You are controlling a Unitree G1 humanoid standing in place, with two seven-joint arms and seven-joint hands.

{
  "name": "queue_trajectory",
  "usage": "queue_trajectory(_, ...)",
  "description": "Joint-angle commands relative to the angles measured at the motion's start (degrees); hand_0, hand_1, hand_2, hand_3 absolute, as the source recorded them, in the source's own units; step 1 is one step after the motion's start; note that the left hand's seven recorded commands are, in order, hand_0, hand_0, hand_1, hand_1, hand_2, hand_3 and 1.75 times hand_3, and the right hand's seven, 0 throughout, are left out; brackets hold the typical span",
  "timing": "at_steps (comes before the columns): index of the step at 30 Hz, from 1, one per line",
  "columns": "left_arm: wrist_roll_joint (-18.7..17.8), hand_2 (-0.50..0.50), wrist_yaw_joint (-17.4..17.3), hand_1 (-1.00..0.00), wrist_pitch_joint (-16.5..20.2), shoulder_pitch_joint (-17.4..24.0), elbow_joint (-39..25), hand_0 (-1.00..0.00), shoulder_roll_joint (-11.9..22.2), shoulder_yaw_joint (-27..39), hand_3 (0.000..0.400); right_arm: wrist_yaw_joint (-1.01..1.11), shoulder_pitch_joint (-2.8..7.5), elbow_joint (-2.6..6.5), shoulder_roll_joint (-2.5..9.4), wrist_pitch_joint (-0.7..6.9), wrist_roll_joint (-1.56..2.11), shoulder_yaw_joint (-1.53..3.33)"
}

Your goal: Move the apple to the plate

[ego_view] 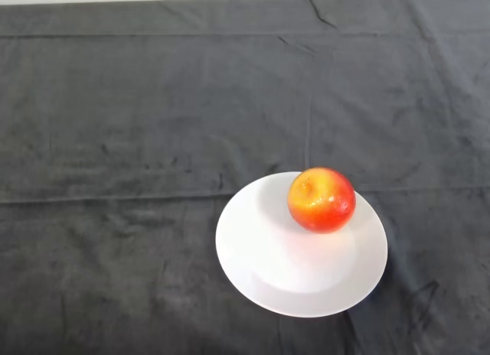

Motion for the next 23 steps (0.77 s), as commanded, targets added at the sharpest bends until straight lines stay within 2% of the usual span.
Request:
queue_trajectory(1,1.9,0.00,0.9,0.00,-1.8,0.2,-1.7,0.00,2.2,1.5,0.000,0.11,2.12,0.60,-1.13,-0.38,0.44,-0.33)
queue_trajectory(23,5.0,0.00,0.2,0.00,-3.4,-1.1,-1.5,0.00,1.6,1.0,0.000,0.12,2.11,0.63,-1.14,-0.38,0.45,-0.33)
